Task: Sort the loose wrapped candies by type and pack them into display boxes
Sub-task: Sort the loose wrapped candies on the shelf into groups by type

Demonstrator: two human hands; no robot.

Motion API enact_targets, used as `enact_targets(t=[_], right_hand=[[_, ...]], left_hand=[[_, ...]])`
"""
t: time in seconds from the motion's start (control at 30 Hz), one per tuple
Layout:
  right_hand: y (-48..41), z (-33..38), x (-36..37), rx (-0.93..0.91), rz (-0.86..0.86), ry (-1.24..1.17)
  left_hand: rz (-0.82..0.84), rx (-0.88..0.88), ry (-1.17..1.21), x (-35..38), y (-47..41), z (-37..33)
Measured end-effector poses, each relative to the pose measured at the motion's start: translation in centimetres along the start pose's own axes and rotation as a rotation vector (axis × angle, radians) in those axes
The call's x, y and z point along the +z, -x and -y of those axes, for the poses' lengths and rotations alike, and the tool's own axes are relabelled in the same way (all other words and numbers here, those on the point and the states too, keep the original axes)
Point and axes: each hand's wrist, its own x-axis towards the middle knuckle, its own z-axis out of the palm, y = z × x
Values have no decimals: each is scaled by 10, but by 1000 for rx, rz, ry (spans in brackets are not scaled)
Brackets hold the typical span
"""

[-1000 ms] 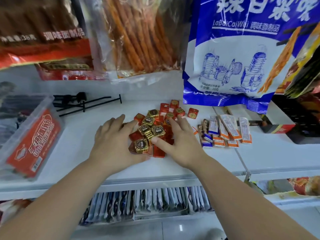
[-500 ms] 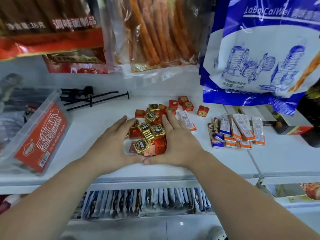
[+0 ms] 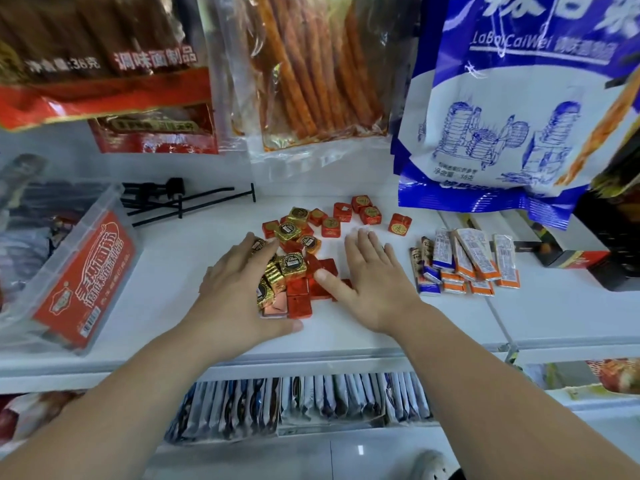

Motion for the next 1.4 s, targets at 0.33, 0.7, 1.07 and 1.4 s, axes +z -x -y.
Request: enact_targets(t=[0.33, 0.7, 1.07, 1.4], right_hand=[[6, -17, -28, 123, -229, 153], [-45, -29, -38, 189, -143, 143], [-14, -7, -22, 9, -251, -171], [-8, -36, -19, 157, -282, 17]], left_hand=[[-31, 27, -46, 3, -17, 5], [-138, -22, -36, -20, -17, 18], [-231, 59, 35, -21, -17, 9], [-323, 68, 16, -13, -20, -14]])
